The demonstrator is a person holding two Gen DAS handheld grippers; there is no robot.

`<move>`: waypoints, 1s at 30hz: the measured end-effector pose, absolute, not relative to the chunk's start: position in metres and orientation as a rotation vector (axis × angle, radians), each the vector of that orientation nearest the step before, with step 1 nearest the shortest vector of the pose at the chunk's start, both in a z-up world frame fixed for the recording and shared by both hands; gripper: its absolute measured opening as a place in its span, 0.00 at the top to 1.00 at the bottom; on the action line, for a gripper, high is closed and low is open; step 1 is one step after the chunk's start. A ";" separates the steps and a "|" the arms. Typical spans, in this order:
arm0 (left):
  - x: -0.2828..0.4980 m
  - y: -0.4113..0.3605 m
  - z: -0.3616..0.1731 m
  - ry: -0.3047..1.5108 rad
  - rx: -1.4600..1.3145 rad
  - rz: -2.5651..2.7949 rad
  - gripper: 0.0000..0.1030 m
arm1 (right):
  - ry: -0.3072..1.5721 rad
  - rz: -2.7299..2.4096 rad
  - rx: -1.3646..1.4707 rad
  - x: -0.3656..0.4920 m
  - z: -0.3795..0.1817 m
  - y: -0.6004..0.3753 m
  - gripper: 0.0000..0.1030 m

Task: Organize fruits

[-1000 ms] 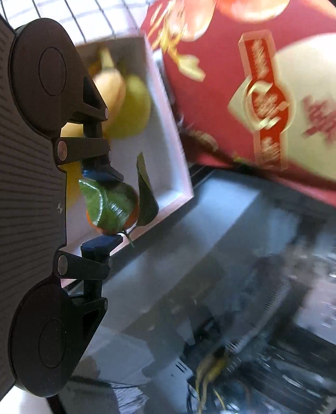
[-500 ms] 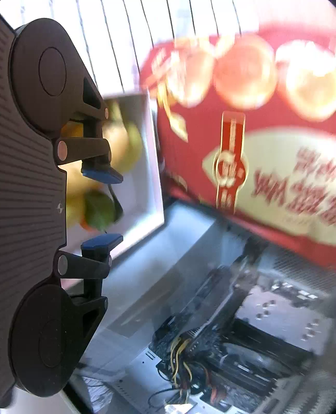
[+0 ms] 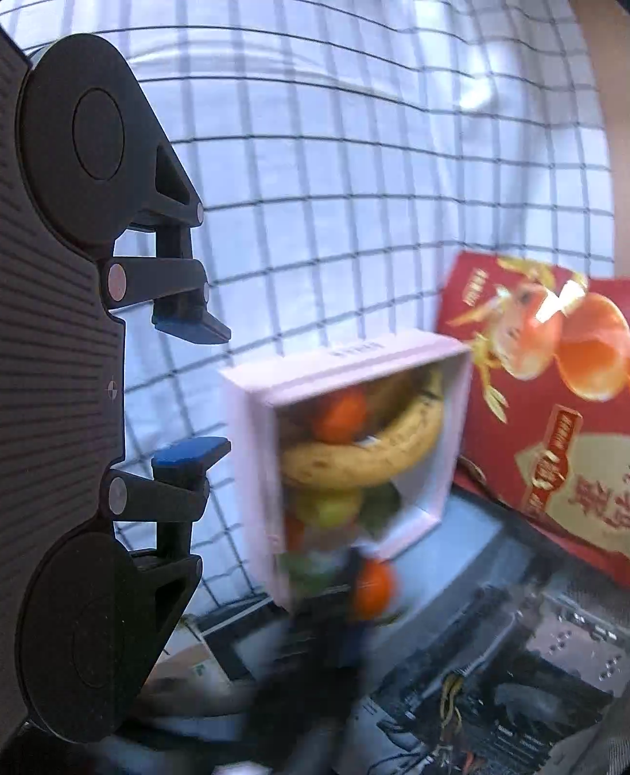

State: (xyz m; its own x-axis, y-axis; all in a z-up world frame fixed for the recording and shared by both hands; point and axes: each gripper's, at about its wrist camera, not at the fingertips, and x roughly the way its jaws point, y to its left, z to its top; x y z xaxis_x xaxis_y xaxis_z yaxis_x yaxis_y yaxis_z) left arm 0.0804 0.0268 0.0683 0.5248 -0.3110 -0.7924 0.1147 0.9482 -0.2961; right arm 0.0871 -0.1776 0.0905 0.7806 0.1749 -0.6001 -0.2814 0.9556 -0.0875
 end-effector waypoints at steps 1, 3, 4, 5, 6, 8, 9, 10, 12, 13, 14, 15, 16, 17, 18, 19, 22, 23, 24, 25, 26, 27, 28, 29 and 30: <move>0.077 0.027 0.068 0.990 -0.208 -0.243 0.55 | 0.631 0.232 -0.179 0.100 0.091 -0.175 0.56; 0.074 0.028 0.069 0.983 -0.186 -0.227 0.55 | 0.650 0.195 -0.159 0.127 0.092 -0.171 0.56; 0.072 0.029 0.070 0.977 -0.185 -0.225 0.55 | 0.660 0.175 -0.142 0.142 0.091 -0.171 0.56; 0.070 0.030 0.072 0.973 -0.190 -0.228 0.55 | 0.666 0.152 -0.125 0.157 0.090 -0.170 0.56; 0.068 0.032 0.074 0.968 -0.196 -0.229 0.55 | 0.670 0.128 -0.109 0.166 0.089 -0.170 0.56; 0.064 0.033 0.076 0.960 -0.199 -0.228 0.55 | 0.673 0.085 -0.066 0.187 0.087 -0.171 0.56; 0.064 0.033 0.076 0.958 -0.201 -0.230 0.55 | 0.675 0.068 -0.043 0.197 0.085 -0.172 0.56; 0.065 0.033 0.076 0.958 -0.204 -0.233 0.55 | 0.680 0.059 -0.021 0.206 0.084 -0.173 0.56; 0.063 0.033 0.077 0.954 -0.211 -0.236 0.55 | 0.690 0.044 -0.001 0.221 0.080 -0.173 0.56; 0.062 0.033 0.077 0.953 -0.215 -0.239 0.55 | 0.691 0.041 0.007 0.226 0.078 -0.174 0.56; 0.061 0.034 0.076 0.953 -0.219 -0.242 0.55 | 0.695 0.044 0.015 0.231 0.076 -0.175 0.56; 0.060 0.035 0.075 0.953 -0.222 -0.246 0.55 | 0.701 0.054 0.031 0.236 0.074 -0.177 0.56; 0.059 0.035 0.074 0.953 -0.225 -0.249 0.55 | 0.708 0.072 0.046 0.240 0.072 -0.179 0.56; 0.058 0.036 0.072 0.953 -0.227 -0.252 0.55 | 0.709 0.085 0.059 0.242 0.071 -0.181 0.56; 0.057 0.037 0.071 0.952 -0.230 -0.254 0.55 | 0.702 0.092 0.062 0.241 0.072 -0.182 0.55; 0.057 0.038 0.068 0.951 -0.235 -0.256 0.55 | 0.690 0.096 0.062 0.238 0.073 -0.182 0.53; 0.057 0.039 0.059 0.954 -0.239 -0.255 0.55 | 0.638 0.114 0.036 0.220 0.080 -0.179 0.43; 0.057 0.038 0.056 0.955 -0.235 -0.256 0.55 | 0.622 0.116 0.020 0.213 0.083 -0.177 0.43; 0.056 0.037 0.052 0.953 -0.226 -0.257 0.55 | 0.606 0.121 0.003 0.203 0.084 -0.176 0.43; 0.055 0.036 0.049 0.951 -0.217 -0.258 0.55 | 0.597 0.130 -0.008 0.195 0.086 -0.175 0.43; 0.054 0.036 0.046 0.949 -0.207 -0.260 0.55 | 0.588 0.141 -0.014 0.183 0.087 -0.175 0.43; 0.052 0.035 0.043 0.946 -0.194 -0.260 0.55 | 0.583 0.154 -0.017 0.170 0.088 -0.175 0.43; 0.051 0.034 0.040 0.941 -0.178 -0.257 0.55 | 0.580 0.165 -0.019 0.159 0.089 -0.175 0.43; 0.048 0.032 0.036 0.934 -0.159 -0.254 0.55 | 0.578 0.178 -0.020 0.145 0.089 -0.176 0.42; 0.046 0.031 0.033 0.928 -0.141 -0.248 0.55 | 0.548 0.179 -0.009 0.132 0.090 -0.177 0.42</move>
State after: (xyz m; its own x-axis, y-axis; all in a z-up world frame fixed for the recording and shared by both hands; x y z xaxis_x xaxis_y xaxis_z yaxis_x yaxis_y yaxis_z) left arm 0.0464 0.0313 0.0331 0.5737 -0.2714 -0.7728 0.1503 0.9624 -0.2264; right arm 0.1317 -0.1774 0.0896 0.8382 0.1670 -0.5191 -0.1718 0.9843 0.0393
